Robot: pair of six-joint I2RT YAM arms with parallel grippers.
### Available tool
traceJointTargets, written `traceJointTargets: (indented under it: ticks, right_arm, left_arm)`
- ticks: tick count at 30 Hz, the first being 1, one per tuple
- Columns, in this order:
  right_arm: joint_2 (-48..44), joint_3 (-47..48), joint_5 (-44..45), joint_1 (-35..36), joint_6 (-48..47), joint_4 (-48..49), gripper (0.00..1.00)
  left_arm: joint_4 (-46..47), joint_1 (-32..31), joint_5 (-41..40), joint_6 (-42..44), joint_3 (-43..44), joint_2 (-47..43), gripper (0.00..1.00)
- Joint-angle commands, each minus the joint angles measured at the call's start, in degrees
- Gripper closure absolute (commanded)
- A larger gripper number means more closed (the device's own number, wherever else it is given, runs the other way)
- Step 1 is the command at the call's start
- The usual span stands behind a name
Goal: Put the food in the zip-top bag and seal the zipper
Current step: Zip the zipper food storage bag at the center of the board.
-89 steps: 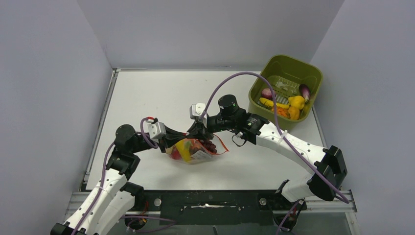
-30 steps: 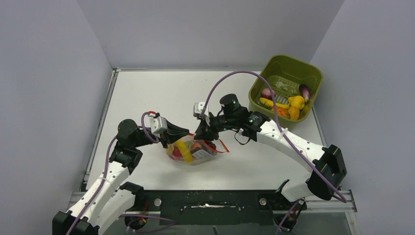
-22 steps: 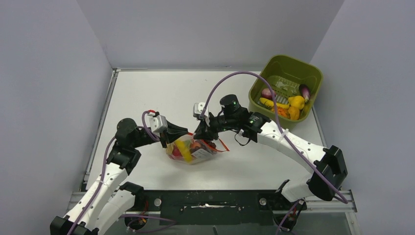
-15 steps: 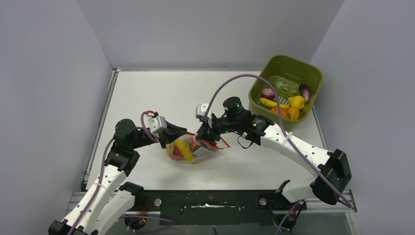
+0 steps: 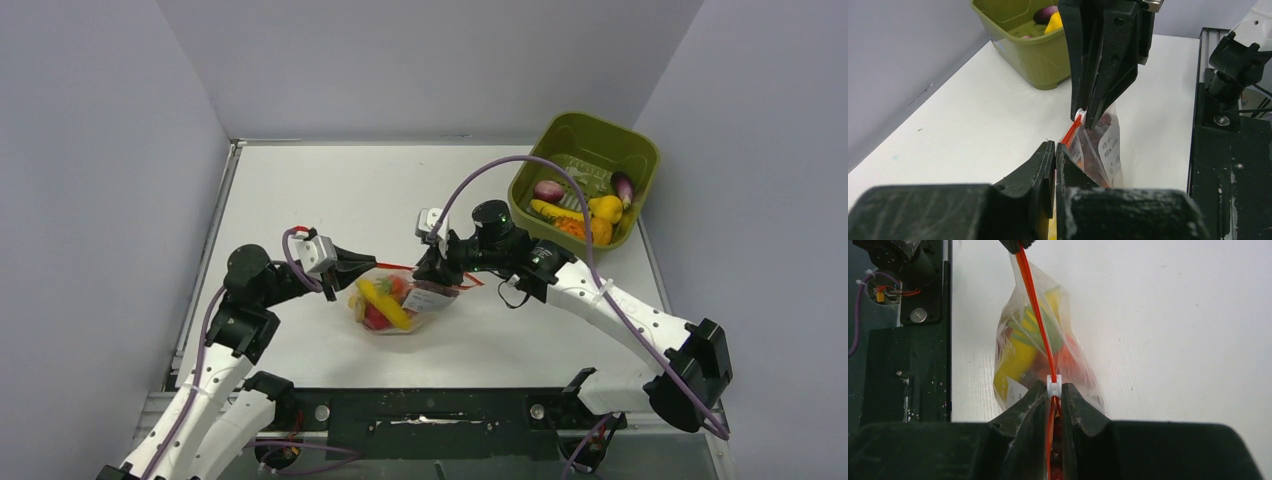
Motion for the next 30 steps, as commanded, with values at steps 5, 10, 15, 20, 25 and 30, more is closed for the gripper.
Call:
traceJointTargets:
  ticks: [5,10,15,20,25,30]
  right_arm:
    - [-5.1,-1.1,4.7,-3.9,2.4,-1.9,1.00]
    - [-4.5,0.7,5.8,-5.1,2.9,-2.6,1.00]
    - [-4.1,2.3,9.3,-5.8,3.0,-5.8,1.00]
    - [-5.6,1.1,8.8,-6.6,3.1,-4.7,1.00]
    - [-4.8,2.1,2.3,-6.6,2.2,-3.8,1.00]
    - [-4.1,4.5,-3.1,-6.4,2.5,-3.2,1.00]
  left_arm:
    - [1.3,0.6,-6.6,4.5,0.7,-3.7,1.00]
    - [0.0,0.6,-16.3,6.2,1.3,-3.1,1.00]
    - [-0.5,0.6,-23.5,7.2,1.8,-4.1,1.00]
    - [-0.6,0.6,-22.8,8.1,0.5,-4.8,1.00]
    - [-3.9,0.6,-7.1,10.3,1.5,-2.2,0.93]
    - [-4.3,0.3,4.1,9.9,1.8,0.3,0.43]
